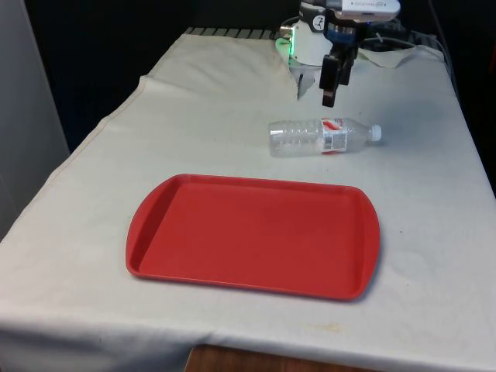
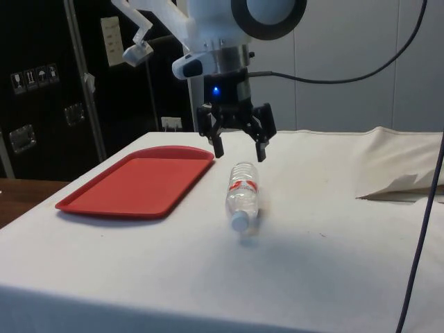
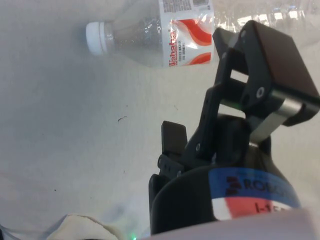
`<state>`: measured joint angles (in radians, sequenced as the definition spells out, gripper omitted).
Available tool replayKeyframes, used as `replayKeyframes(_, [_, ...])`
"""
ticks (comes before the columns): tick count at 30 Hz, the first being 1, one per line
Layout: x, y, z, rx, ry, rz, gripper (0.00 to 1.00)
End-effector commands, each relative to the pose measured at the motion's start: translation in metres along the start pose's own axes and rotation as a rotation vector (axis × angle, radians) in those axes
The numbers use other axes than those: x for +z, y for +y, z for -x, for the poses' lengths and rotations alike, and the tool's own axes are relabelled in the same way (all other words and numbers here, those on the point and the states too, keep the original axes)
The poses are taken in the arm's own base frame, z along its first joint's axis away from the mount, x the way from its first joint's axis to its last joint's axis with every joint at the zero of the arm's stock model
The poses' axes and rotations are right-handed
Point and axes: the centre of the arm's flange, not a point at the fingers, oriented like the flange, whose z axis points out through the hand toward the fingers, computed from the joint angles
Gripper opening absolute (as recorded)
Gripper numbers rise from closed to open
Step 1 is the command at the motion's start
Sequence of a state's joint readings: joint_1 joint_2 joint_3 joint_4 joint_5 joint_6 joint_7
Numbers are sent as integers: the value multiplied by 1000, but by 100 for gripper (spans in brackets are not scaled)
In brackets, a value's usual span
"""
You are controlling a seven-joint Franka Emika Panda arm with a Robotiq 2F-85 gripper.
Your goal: Place the bottle upright on the tray.
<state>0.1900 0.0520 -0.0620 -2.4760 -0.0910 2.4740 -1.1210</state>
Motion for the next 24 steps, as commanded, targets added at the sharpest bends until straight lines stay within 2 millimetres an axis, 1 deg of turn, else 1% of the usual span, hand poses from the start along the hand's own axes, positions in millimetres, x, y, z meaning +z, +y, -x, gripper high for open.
replayKeyframes(1, [1, 0, 0, -13, 0, 6, 100])
replayKeyframes(24, [1, 0, 0, -144, -1, 4, 100])
